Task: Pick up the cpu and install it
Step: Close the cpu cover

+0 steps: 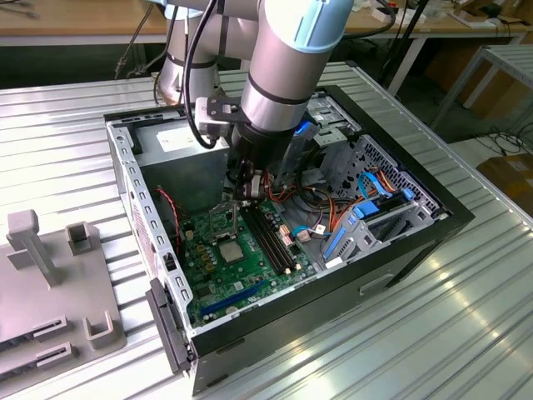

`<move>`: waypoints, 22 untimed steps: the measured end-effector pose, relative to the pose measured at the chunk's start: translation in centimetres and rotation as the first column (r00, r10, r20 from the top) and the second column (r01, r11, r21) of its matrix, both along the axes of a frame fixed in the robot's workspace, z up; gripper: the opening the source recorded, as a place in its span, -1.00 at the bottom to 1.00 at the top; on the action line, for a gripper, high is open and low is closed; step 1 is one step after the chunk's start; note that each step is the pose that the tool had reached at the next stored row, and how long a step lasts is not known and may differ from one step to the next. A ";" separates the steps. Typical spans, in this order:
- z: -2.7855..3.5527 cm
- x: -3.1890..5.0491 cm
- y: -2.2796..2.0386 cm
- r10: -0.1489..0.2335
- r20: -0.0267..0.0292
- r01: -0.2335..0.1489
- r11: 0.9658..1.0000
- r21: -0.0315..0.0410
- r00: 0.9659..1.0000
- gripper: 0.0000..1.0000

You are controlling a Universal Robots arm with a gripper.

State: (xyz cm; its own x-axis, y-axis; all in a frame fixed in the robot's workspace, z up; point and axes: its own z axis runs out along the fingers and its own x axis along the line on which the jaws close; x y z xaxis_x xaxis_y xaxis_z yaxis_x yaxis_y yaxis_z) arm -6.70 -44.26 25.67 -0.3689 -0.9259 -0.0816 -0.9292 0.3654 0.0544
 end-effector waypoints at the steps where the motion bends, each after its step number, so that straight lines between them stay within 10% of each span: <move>1: 0.01 0.00 0.00 0.000 0.000 0.000 1.000 0.000 1.000 -0.79; 22: 0.04 -0.15 0.00 0.037 0.000 -0.037 0.999 0.000 0.999 -0.79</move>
